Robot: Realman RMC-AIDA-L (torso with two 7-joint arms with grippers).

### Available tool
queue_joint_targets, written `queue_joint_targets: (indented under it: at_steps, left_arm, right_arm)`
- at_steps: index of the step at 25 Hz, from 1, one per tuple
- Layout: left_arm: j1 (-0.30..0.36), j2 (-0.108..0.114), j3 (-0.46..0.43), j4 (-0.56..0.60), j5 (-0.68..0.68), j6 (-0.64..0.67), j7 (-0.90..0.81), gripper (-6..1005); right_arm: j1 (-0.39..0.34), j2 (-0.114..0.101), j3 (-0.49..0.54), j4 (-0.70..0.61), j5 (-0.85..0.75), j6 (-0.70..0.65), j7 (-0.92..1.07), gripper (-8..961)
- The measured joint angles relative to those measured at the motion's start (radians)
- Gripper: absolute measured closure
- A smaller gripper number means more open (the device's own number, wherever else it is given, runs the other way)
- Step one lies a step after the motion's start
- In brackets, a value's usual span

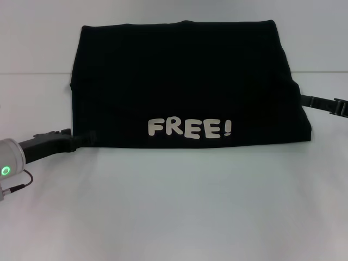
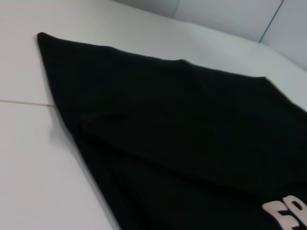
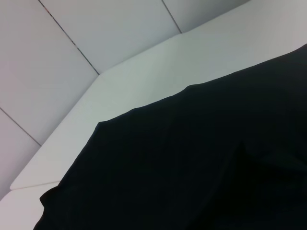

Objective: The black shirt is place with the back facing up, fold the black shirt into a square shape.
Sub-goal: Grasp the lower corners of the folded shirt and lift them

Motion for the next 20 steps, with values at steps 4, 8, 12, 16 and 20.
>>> queue_joint_targets:
  at_steps: [4,8,12,16,20]
  left_arm:
    - [-0.005,-0.001,0.010,-0.001,0.001,-0.021,0.004,159]
    - [-0.007,-0.001,0.036,-0.003,0.003,-0.031,0.004,171]
    - [-0.010,-0.004,0.067,-0.003,0.003,-0.031,0.003,186]
    - [-0.012,-0.004,0.072,-0.003,-0.001,-0.032,0.000,201]
    - [-0.012,-0.005,0.070,-0.006,-0.002,-0.048,-0.003,230]
  right_arm:
    - [-0.003,0.001,0.000,0.000,0.000,0.001,-0.001,270]
    - [-0.003,0.003,0.000,0.000,0.000,0.016,-0.004,270]
    - [-0.003,0.003,-0.004,0.000,0.000,0.025,-0.001,270]
    - [0.000,0.003,-0.005,0.000,0.000,0.025,-0.001,270]
    - [0.001,0.003,-0.006,0.000,0.000,0.027,-0.005,270]
